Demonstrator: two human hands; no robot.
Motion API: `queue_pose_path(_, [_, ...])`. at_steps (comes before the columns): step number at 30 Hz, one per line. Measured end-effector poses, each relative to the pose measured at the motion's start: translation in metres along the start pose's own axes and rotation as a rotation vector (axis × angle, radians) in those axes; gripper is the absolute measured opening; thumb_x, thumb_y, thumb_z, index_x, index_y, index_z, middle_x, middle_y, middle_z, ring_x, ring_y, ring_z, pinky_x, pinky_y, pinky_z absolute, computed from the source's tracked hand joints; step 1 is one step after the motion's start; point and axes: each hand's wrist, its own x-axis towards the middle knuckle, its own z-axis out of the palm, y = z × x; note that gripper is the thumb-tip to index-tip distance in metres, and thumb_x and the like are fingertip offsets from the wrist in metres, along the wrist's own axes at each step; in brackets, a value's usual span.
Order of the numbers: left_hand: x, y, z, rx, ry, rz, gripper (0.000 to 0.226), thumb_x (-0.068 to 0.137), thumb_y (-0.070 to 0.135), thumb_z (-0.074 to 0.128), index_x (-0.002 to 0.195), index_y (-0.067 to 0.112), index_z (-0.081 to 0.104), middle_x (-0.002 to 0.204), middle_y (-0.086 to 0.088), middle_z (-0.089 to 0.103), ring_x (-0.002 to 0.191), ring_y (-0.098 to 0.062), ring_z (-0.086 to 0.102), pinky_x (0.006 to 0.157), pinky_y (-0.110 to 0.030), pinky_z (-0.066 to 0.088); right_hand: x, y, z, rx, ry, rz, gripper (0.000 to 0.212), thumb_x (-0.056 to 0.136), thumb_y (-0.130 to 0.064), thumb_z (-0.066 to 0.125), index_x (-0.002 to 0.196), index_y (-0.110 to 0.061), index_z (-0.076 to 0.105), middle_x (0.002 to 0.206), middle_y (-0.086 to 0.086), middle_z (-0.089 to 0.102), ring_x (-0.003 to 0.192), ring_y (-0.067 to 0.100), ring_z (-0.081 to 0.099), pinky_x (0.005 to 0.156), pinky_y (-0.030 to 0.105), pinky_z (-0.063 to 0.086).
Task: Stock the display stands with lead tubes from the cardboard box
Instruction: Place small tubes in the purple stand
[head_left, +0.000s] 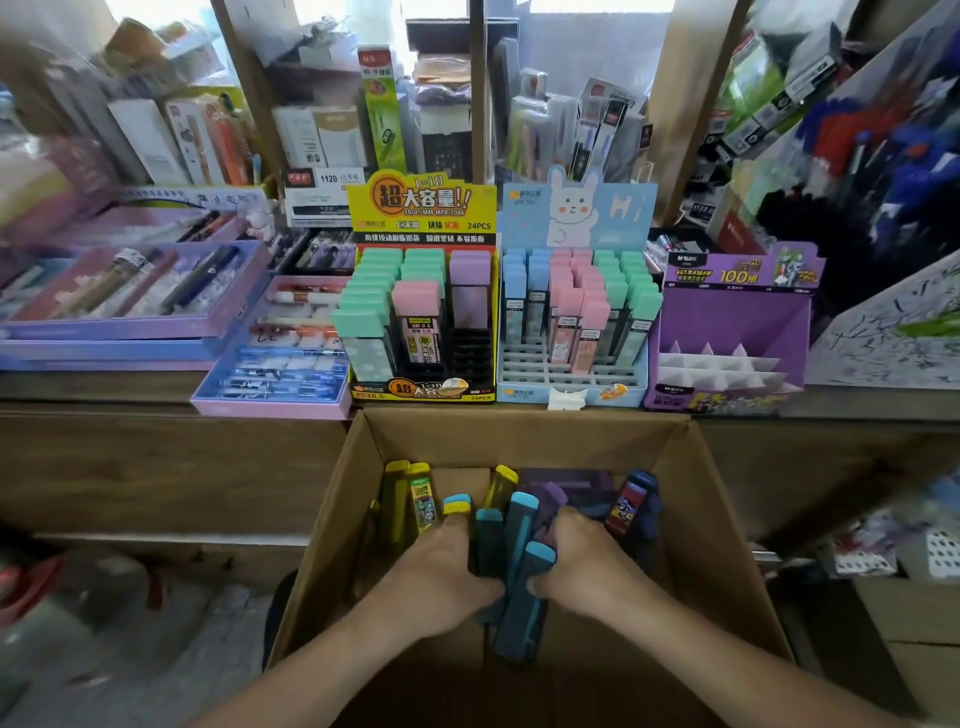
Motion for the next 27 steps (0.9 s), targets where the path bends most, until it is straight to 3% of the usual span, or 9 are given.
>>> queue_pose_path(4, [0.01,-0.004,0.0,-0.105,-0.005,-0.003,0.063,0.075,0.045,0.079,0.123,0.043,0.039,0.105,0.013,0.061,0.096,-0.008,0.064,0.078,-0.024,0.057,0.004,0.001,0.004,0.13,0.053,0.039,0.048,0.083,-0.014,0.082,0.119,-0.025,0.052,0.114,-0.006,0.064,0.104,0.011,0.064,0.082,0.027,0.058])
queue_pose_path(6, [0.012,-0.005,0.002,-0.182,-0.007,-0.009,0.059,0.073,0.045,0.078,0.112,0.047,0.033,0.101,0.01,0.068,0.09,-0.008,0.068,0.074,-0.023,0.059,0.006,0.003,0.007,0.221,0.053,0.064,0.055,0.082,-0.014,0.083,0.125,-0.025,0.051,0.118,-0.004,0.064,0.11,0.014,0.063,0.088,0.029,0.057])
queue_pose_path(9, [0.012,-0.006,0.008,-0.239,-0.006,0.003,0.057,0.075,0.042,0.078,0.111,0.046,0.034,0.096,0.012,0.07,0.086,-0.003,0.069,0.065,-0.015,0.055,0.009,0.005,0.011,0.329,0.033,0.104,0.066,0.081,-0.011,0.084,0.136,-0.023,0.049,0.114,-0.001,0.064,0.109,0.016,0.063,0.096,0.037,0.056])
queue_pose_path(12, [0.009,-0.006,0.012,-0.259,0.001,0.039,0.055,0.079,0.039,0.077,0.115,0.045,0.036,0.097,0.015,0.065,0.086,0.001,0.065,0.054,-0.008,0.048,0.012,0.004,0.015,0.368,0.028,0.1,0.064,0.081,-0.009,0.083,0.135,-0.022,0.051,0.108,-0.002,0.066,0.104,0.013,0.064,0.093,0.035,0.057])
queue_pose_path(16, [0.009,-0.009,0.014,-0.308,-0.002,0.067,0.047,0.081,0.032,0.078,0.12,0.037,0.052,0.103,0.016,0.067,0.093,-0.001,0.066,0.062,-0.007,0.053,0.011,0.005,0.019,0.474,0.034,0.078,0.055,0.08,-0.005,0.082,0.125,-0.024,0.057,0.102,-0.008,0.067,0.094,0.005,0.063,0.073,0.018,0.05])
queue_pose_path(19, [0.009,-0.01,0.014,-0.352,-0.023,0.058,0.04,0.082,0.029,0.078,0.117,0.037,0.06,0.103,0.014,0.071,0.094,-0.001,0.069,0.07,-0.013,0.057,0.009,0.003,0.018,0.63,-0.01,0.096,0.046,0.081,-0.004,0.082,0.12,-0.02,0.063,0.109,-0.003,0.07,0.102,0.01,0.066,0.083,0.023,0.055])
queue_pose_path(22, [0.01,-0.01,0.014,-0.378,-0.035,0.052,0.037,0.081,0.026,0.078,0.112,0.039,0.063,0.102,0.013,0.072,0.094,-0.001,0.07,0.075,-0.017,0.06,0.007,0.0,0.017,0.644,-0.095,0.078,0.028,0.087,-0.008,0.077,0.111,-0.021,0.07,0.107,-0.003,0.073,0.1,0.012,0.069,0.078,0.022,0.055])
queue_pose_path(27, [0.008,-0.01,0.013,-0.5,-0.074,0.058,0.038,0.082,0.019,0.079,0.114,0.034,0.064,0.099,0.011,0.075,0.088,0.006,0.07,0.069,-0.011,0.056,0.004,-0.002,0.017,0.689,-0.118,0.068,0.023,0.092,-0.012,0.073,0.109,-0.027,0.07,0.107,-0.004,0.074,0.102,0.012,0.069,0.083,0.027,0.058])
